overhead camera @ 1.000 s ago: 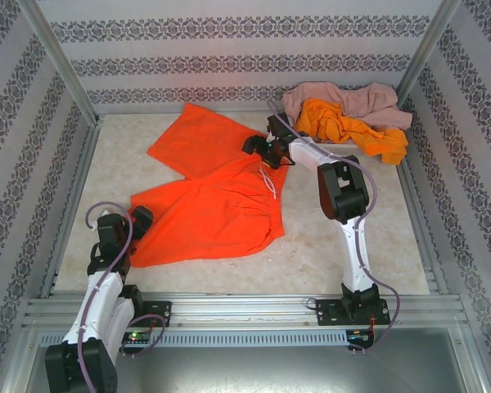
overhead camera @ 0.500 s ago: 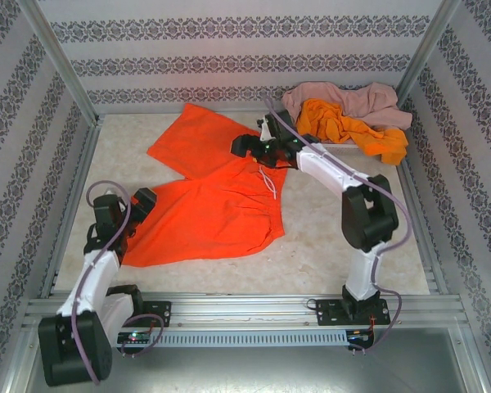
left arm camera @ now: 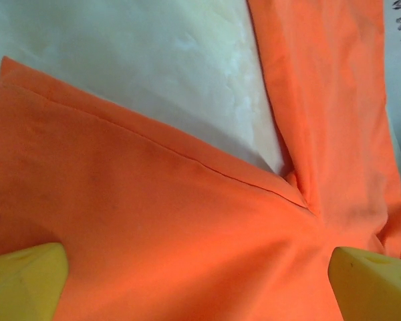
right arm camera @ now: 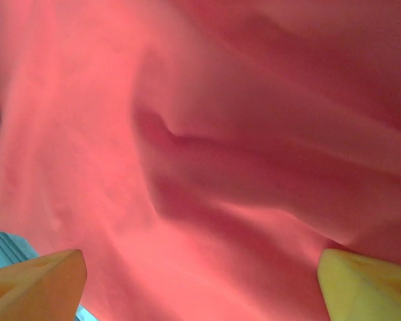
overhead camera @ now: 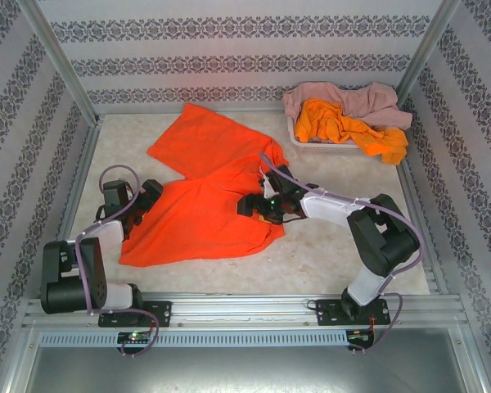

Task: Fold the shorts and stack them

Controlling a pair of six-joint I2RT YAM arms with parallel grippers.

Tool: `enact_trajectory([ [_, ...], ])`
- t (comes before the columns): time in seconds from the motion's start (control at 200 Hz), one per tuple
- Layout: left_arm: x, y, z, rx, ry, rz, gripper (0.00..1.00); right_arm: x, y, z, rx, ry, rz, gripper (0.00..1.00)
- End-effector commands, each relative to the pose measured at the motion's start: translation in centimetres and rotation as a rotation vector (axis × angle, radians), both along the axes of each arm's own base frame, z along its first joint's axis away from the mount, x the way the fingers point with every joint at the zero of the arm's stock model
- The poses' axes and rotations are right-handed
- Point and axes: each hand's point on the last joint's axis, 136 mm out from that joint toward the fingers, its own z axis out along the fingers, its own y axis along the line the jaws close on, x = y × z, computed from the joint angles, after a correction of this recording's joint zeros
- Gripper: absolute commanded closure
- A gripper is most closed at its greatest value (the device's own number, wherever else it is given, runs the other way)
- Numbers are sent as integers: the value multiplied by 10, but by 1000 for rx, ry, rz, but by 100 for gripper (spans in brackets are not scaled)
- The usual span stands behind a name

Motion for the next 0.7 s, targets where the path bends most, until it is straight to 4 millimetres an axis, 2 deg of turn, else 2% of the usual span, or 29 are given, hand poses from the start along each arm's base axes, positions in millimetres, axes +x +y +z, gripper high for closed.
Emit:
enact_trajectory([
  [0.0,20,9,8,68,-60,4,0,-1,-5,6,26,-40,-18,10],
  [0.085,20,13,-4,82,-33,22,0,2,-15,-4,10,-18,-32,10],
  [0.205,18,23,-15,111,-12,71,0,18,-25,-12,-13,-1,-41,10],
  [0.39,27,29,-10,110,-32,97,0,47,-32,-19,-20,21,-42,11],
  [0.465,37,24,-1,91,-68,66,0,56,-33,-21,-6,31,-44,11],
  [0.56,45,18,20,79,-119,28,0,69,-32,-17,11,19,-47,11],
  [0.619,43,18,35,86,-135,33,0,77,-31,-10,24,4,-54,11],
  [0.699,29,22,56,113,-135,59,0,86,-26,7,59,-34,-59,11],
])
